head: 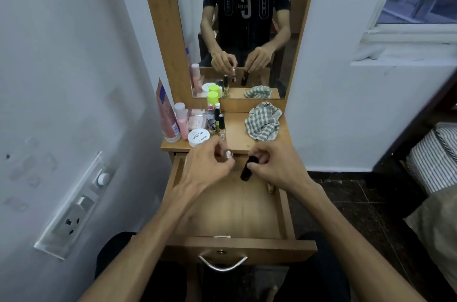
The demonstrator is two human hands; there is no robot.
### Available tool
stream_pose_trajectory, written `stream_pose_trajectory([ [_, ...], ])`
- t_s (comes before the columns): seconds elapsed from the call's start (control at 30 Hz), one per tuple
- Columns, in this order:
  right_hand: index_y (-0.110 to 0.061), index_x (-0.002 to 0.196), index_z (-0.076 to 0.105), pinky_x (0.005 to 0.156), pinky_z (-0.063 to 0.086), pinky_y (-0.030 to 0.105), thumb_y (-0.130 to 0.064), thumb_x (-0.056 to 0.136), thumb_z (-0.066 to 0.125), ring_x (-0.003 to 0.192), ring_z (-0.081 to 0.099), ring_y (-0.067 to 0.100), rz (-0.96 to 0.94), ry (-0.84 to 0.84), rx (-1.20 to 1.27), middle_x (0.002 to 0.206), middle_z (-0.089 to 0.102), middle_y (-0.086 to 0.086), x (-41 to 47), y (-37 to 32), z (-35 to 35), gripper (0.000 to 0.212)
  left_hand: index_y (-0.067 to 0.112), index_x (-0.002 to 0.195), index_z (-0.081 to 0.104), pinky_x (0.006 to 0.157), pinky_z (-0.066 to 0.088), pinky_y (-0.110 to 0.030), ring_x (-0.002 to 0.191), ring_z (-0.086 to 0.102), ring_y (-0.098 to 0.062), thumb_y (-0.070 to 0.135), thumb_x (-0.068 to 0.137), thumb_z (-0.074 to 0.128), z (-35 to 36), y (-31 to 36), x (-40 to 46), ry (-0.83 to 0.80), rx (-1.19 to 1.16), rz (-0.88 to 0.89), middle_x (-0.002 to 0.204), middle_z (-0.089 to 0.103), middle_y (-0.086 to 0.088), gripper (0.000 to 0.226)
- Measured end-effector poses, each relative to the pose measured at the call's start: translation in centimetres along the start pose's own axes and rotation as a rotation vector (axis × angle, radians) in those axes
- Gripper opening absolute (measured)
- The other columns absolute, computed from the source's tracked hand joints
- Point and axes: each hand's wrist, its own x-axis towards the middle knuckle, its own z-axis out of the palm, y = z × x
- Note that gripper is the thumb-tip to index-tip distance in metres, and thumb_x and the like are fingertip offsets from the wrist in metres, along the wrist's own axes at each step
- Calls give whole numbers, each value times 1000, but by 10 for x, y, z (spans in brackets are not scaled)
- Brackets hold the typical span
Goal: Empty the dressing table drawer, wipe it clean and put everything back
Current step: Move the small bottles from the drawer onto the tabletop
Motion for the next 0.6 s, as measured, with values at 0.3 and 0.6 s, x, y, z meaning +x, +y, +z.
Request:
stream_pose_trajectory([
  [0.3, -19, 101, 82, 79, 61, 36, -23, 78, 78, 80, 71, 14, -76, 122, -37, 88, 79, -3, 77, -35, 19, 24, 25, 89, 67, 63, 44, -27, 66, 60, -10, 31, 77, 75, -18, -25, 50, 62, 126, -34, 84, 69, 11, 16],
  [0.6, -17, 96, 82, 81, 58, 34, -22, 76, 81, 76, 71, 14, -104, 178, -44, 85, 79, -3, 96, -35, 33, 20, 18, 99, 73, 67, 48, -25, 72, 61, -9, 27, 83, 74, -13, -32, 62, 69, 117, 2, 94, 74, 8, 19],
])
